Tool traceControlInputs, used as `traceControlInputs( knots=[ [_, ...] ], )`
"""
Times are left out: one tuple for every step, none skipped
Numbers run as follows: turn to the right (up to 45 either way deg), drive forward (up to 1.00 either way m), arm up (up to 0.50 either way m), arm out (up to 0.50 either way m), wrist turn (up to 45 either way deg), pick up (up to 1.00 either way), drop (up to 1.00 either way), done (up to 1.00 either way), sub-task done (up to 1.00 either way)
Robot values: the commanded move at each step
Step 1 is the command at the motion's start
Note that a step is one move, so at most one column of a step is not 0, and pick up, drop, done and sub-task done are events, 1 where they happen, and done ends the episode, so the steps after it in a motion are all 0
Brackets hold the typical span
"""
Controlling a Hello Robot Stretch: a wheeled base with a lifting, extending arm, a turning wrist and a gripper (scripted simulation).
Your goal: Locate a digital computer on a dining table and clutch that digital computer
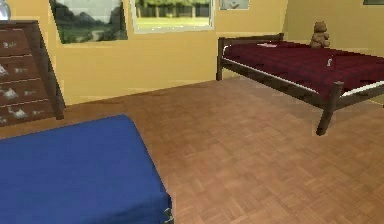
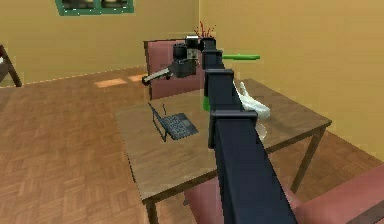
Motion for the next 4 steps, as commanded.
traceControlInputs(
  knots=[
    [0.0, 0.0, -0.26, 0.0, 0.0, 0.0, 0.0, 0.0, 0.0],
    [0.0, 0.0, 0.0, 0.0, 0.0, 1.0, 0.0, 0.0, 0.0],
    [0.0, 0.0, 0.1, 0.0, 0.0, 0.0, 0.0, 0.0, 0.0],
    [0.0, 0.0, 0.0, 0.0, 0.0, 0.0, 0.0, 1.0, 0.0]
  ],
)
